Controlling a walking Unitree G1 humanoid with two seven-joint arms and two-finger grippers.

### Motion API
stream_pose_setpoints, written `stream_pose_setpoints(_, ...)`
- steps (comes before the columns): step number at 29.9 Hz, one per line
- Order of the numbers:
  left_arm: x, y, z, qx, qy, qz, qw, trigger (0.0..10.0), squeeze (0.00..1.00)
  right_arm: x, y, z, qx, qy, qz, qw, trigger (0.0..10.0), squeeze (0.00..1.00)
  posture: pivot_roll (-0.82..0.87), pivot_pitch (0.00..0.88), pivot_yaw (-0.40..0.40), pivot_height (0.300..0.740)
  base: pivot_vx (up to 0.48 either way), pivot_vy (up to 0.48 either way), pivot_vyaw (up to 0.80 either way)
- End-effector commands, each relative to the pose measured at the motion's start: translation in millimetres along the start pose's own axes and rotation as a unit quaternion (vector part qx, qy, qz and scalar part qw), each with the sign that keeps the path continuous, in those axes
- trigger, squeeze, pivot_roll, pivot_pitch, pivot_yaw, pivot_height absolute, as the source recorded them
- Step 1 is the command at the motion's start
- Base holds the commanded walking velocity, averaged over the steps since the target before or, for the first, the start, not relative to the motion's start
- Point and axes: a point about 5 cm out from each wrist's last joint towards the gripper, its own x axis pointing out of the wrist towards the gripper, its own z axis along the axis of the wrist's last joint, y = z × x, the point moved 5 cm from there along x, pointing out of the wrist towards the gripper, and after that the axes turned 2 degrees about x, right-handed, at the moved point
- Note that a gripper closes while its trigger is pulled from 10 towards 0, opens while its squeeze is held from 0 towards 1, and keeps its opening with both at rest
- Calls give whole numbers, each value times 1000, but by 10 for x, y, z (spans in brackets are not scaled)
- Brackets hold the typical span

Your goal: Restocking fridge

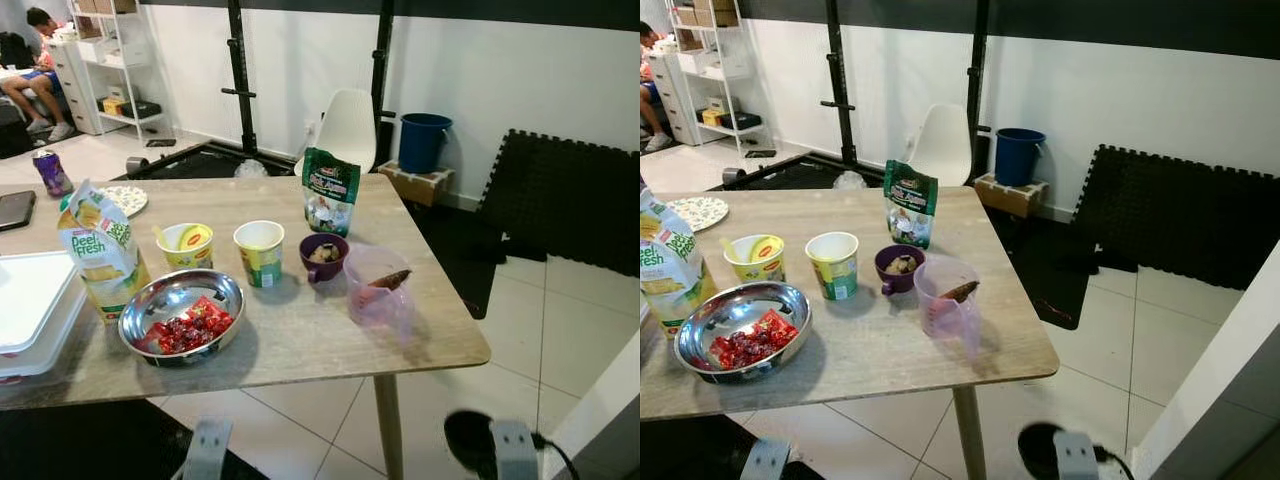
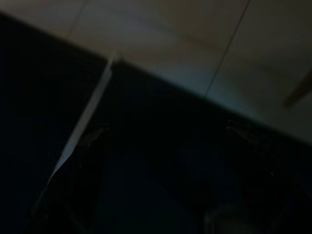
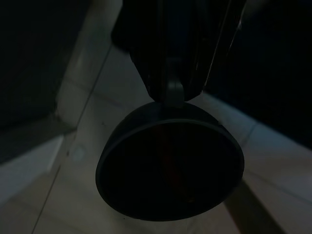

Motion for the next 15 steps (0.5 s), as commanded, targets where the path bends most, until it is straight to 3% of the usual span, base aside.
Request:
stream_pose_setpoints(1, -10, 13, -51, 8, 9, -1, 1000, 10000, 0, -10, -1, -36, -8, 6, 2, 1000, 10000, 0, -7, 94, -6, 740, 0, 0, 0)
stream_pose_setpoints(15, 23, -17, 45, 8, 2, -2, 1000, 10000, 0, 12, 46, 10, -13, 3, 5, 1000, 10000, 0, -6, 78, -9, 740, 0, 0, 0)
